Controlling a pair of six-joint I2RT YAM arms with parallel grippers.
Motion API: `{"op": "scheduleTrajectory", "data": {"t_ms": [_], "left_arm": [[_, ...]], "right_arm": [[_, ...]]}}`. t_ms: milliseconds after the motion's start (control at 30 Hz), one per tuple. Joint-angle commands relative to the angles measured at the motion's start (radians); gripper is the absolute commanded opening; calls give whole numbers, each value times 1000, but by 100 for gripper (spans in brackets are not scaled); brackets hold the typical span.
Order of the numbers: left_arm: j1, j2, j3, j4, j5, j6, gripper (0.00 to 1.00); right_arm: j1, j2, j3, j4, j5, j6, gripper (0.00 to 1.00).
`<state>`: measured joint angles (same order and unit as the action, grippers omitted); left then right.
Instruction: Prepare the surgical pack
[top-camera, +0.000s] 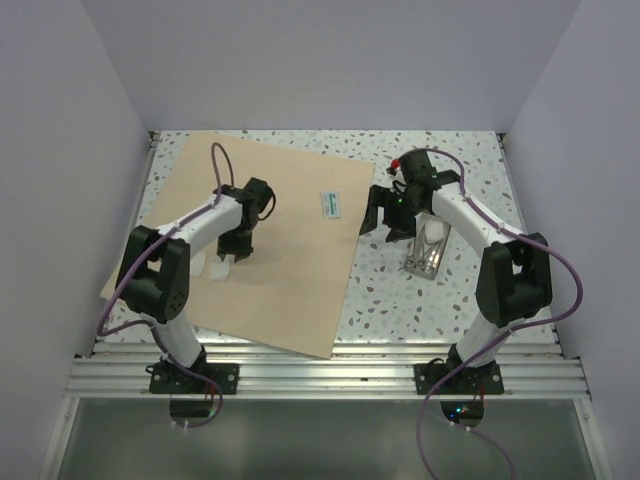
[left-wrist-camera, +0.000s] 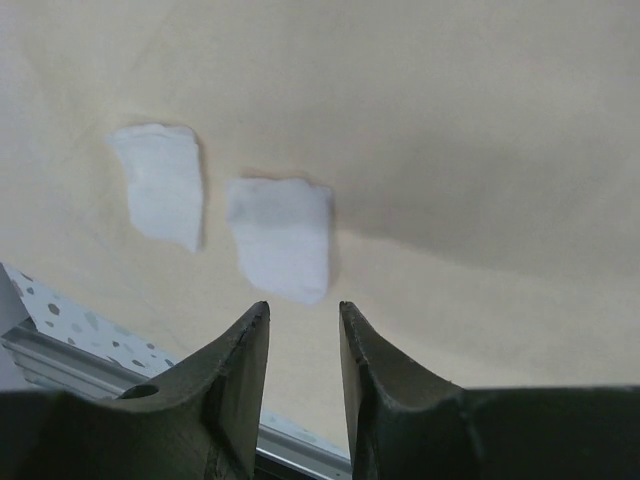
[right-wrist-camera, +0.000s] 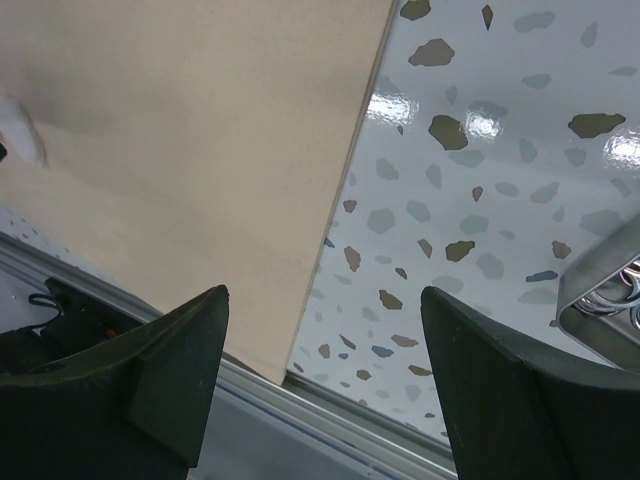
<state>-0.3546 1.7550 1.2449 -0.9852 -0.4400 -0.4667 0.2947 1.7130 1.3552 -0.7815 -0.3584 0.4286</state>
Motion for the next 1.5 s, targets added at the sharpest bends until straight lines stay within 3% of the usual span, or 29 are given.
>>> {"op": "scheduleTrajectory", "data": {"t_ms": [0, 200, 733, 1467], "left_arm": [[-63, 6, -22, -43, -6, -88, 38], [-70, 52, -64, -27, -72, -85, 45], [-38, 103, -98, 34, -140, -41, 44], [-53, 101, -104, 85, -31, 36, 43]], "right_arm": [[4, -30, -5, 25, -28, -7, 82], [4, -50, -16, 14, -24, -22, 82], [4, -47, -11, 5, -17, -25, 82], [3, -16, 9, 14, -20, -13, 82]]}}
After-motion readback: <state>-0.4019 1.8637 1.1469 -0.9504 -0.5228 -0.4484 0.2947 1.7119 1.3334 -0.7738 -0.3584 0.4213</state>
